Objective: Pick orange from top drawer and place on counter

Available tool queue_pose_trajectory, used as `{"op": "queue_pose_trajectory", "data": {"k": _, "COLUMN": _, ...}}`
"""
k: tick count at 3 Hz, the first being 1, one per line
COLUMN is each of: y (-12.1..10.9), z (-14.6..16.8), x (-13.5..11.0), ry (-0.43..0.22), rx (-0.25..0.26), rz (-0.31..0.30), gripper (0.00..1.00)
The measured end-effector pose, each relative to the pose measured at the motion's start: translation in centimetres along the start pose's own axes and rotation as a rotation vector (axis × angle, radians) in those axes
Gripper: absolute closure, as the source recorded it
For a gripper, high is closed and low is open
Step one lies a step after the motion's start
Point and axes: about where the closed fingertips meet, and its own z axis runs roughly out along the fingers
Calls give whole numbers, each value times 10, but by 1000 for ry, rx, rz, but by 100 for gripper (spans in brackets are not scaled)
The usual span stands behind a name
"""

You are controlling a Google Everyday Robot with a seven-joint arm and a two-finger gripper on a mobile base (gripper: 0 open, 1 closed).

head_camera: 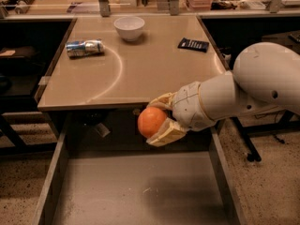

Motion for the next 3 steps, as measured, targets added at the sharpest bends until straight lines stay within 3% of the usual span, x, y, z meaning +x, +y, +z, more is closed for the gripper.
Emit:
{"op": "queue_pose_trajectory", "data": {"k": 1, "y": -50, "z": 7, "x": -2, "ry": -14, "rx": 39, "rz": -16, "gripper": 100}}
{"op": "queue_pose_trajectory", "data": {"k": 2, "y": -123, "z": 23, "x": 0, "ry": -29, "rx": 74, "rz": -35, "gripper": 100}}
{"op": "queue_pose_trajectory", "data": {"k": 3, "y": -185, "z": 22, "x": -6, "ry": -64, "rx": 153, "rz": -23, "gripper": 100}}
